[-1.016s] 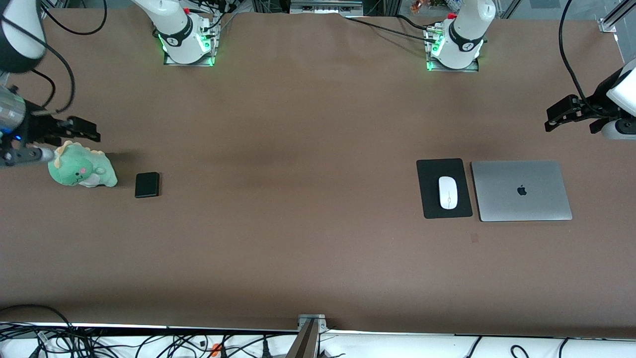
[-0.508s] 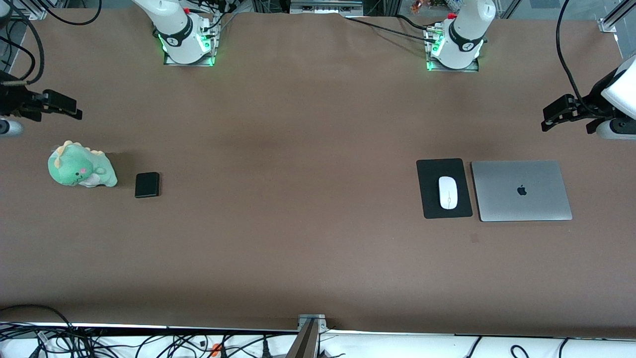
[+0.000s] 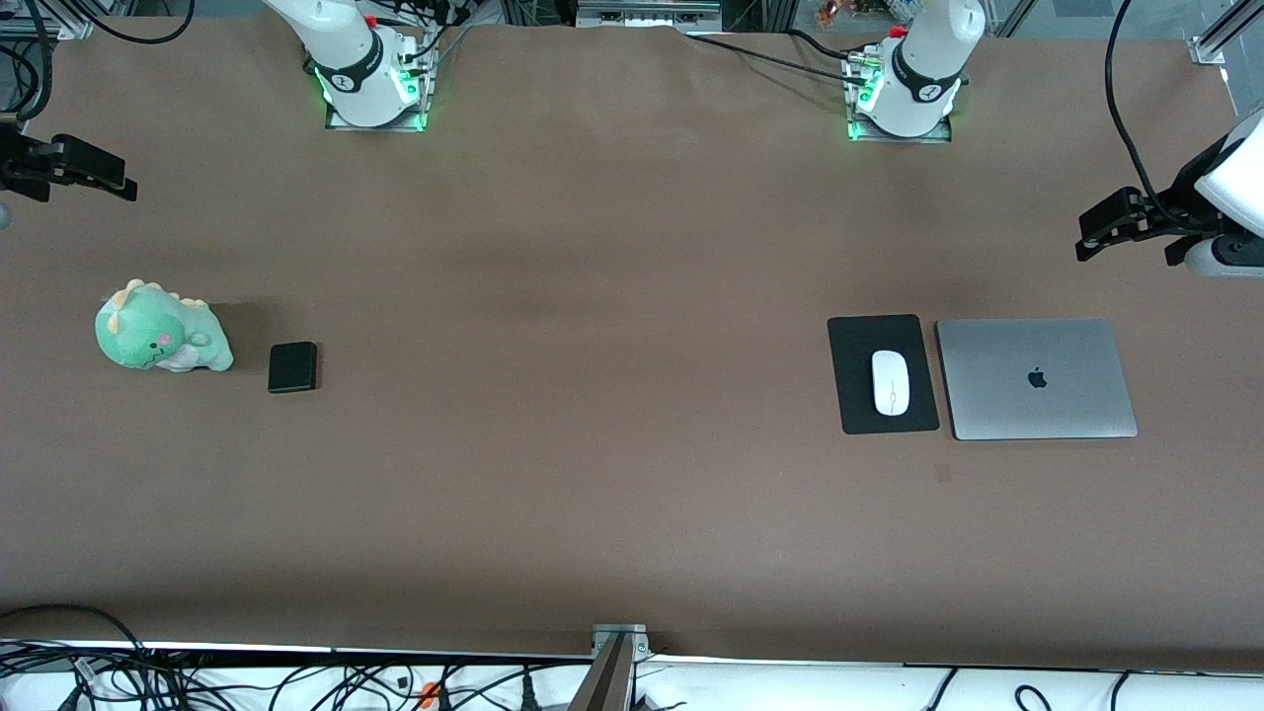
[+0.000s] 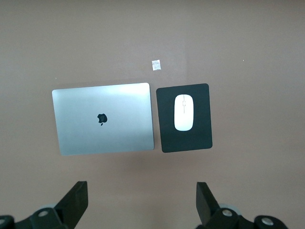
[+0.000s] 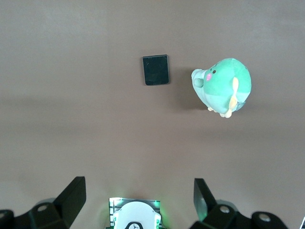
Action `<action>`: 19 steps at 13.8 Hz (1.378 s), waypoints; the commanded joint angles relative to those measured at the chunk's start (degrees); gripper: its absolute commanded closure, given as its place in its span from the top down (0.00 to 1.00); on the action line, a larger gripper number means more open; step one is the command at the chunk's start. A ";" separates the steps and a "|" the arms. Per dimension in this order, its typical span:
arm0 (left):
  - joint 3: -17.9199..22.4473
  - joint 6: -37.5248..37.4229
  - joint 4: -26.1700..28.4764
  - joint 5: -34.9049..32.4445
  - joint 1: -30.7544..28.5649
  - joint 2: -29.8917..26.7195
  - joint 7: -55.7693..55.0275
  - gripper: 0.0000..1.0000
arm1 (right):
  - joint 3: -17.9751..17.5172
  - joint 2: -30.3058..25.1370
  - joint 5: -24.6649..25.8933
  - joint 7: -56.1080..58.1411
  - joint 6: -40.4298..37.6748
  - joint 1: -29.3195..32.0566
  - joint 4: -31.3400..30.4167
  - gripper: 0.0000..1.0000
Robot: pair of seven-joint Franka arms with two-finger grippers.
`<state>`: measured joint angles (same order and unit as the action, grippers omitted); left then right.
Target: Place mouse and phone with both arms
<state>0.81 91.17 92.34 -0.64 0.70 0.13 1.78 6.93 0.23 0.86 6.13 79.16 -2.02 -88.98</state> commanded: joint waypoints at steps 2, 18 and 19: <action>0.06 -0.56 -1.28 0.46 0.09 0.40 1.03 1.00 | -0.87 0.03 1.07 -0.77 -0.59 0.88 0.91 1.00; -0.29 -0.56 -1.46 0.46 0.09 0.49 0.94 1.00 | -1.31 0.03 2.04 -0.94 -0.59 0.35 0.91 1.00; -0.29 -0.56 -1.46 0.46 0.09 0.49 1.03 1.00 | -1.31 0.03 1.95 -0.94 -0.59 0.35 0.91 1.00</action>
<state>0.53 91.17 92.30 -0.64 0.76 0.13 1.78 6.29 0.23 2.15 6.06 79.18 -2.00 -88.98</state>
